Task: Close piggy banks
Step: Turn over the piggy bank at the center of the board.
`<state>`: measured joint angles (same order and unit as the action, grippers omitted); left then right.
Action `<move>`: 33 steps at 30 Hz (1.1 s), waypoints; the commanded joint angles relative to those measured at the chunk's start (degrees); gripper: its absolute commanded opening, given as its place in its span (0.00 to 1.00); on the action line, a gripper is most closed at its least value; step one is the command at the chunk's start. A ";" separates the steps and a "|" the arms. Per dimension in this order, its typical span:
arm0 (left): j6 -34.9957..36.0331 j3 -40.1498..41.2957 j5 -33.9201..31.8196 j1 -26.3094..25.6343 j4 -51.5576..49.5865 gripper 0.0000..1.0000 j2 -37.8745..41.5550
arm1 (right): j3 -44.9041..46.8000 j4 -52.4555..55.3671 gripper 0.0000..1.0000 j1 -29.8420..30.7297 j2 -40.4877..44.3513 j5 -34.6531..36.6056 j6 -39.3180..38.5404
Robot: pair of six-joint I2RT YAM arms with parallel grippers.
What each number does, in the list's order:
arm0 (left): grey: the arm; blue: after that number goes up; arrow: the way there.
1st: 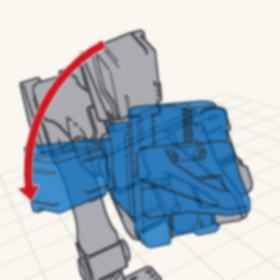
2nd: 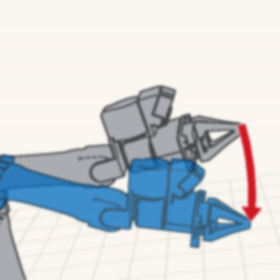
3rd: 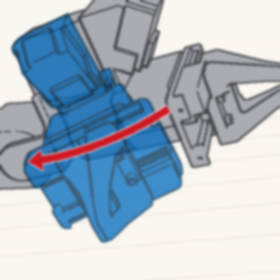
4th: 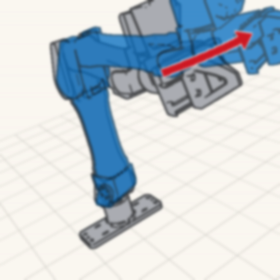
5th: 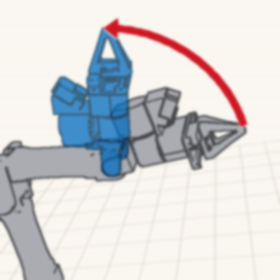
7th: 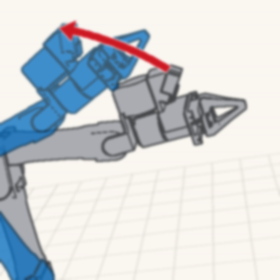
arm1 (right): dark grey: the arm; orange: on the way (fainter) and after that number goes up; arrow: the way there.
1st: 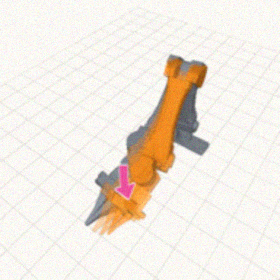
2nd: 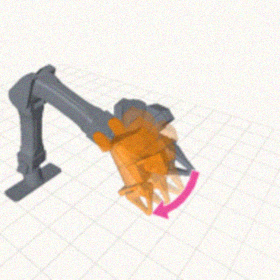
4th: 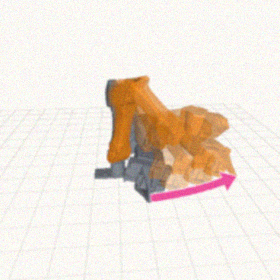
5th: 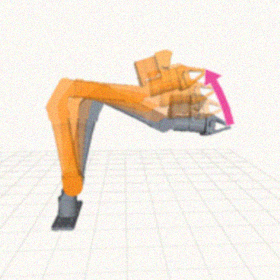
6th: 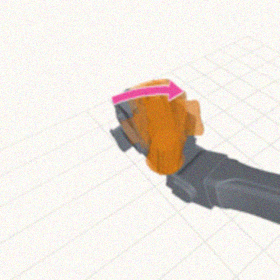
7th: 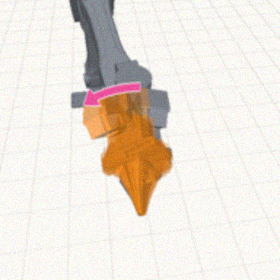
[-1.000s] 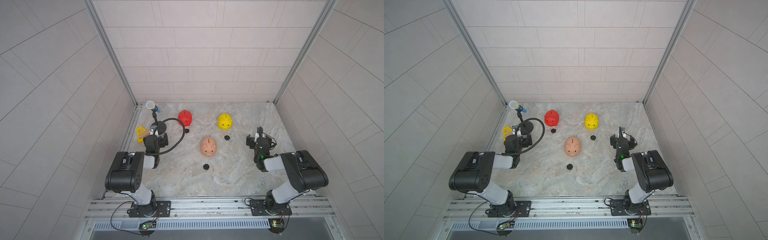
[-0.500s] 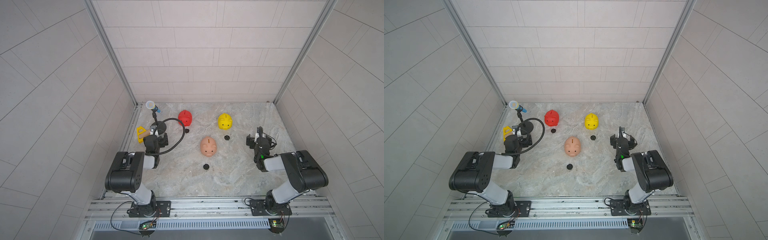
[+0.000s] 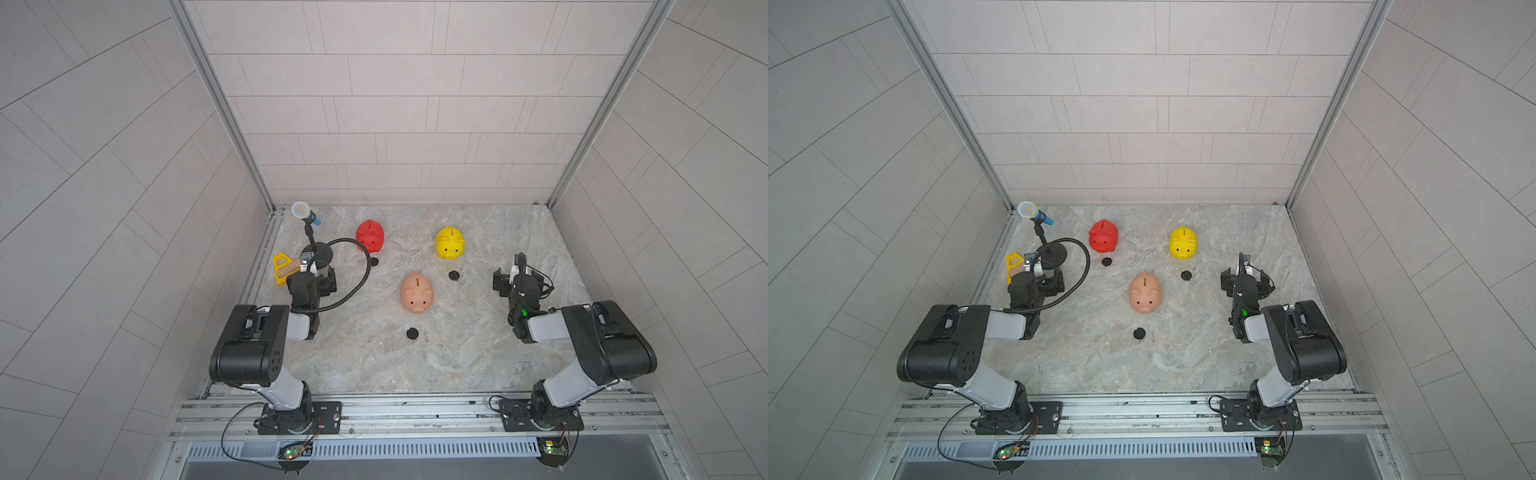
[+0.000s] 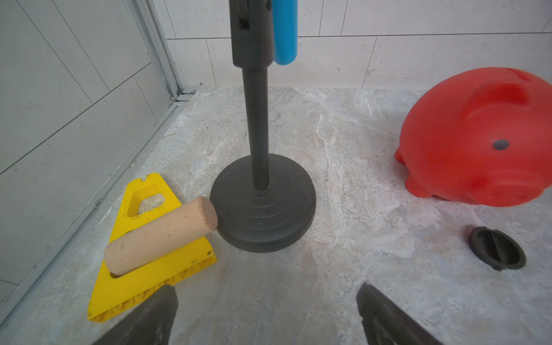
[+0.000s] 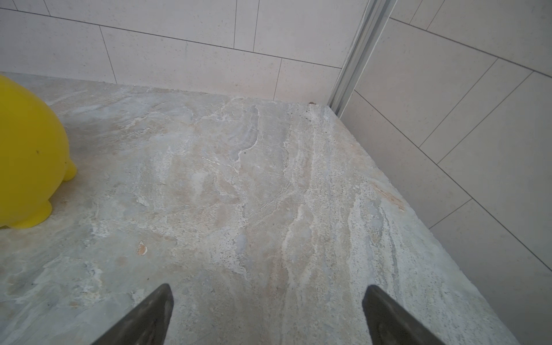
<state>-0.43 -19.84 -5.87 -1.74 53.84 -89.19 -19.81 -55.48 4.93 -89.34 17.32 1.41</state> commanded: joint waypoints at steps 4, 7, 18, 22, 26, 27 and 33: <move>3.97 4.43 -9.75 -6.45 -3.70 1.00 17.06 | -1.84 12.84 1.00 1.92 15.06 1.25 -2.05; -2.31 1.71 -15.31 -10.89 -15.65 1.00 26.66 | -0.90 16.68 1.00 1.93 25.61 4.28 6.86; -40.05 -2.95 -2.80 -10.64 -35.91 1.00 48.59 | -6.10 49.32 1.00 -0.23 56.73 -6.30 28.62; -40.78 -11.21 4.25 -10.51 -53.96 1.00 49.74 | -9.20 59.13 1.00 -0.24 60.81 -12.35 29.49; -40.25 -16.83 11.98 -10.03 -65.51 1.00 48.59 | -11.93 65.35 1.00 -0.01 61.24 -21.34 30.65; -39.06 -18.17 14.13 -9.95 -68.30 1.00 48.08 | -12.28 66.29 1.00 0.13 60.74 -23.25 31.32; -32.65 -23.12 28.90 -9.92 -81.81 1.00 45.07 | -11.26 66.31 1.00 0.42 55.56 -39.29 36.68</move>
<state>-36.47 -41.74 12.93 -11.97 -17.19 -43.64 -31.44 8.19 4.91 -31.90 -10.83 34.02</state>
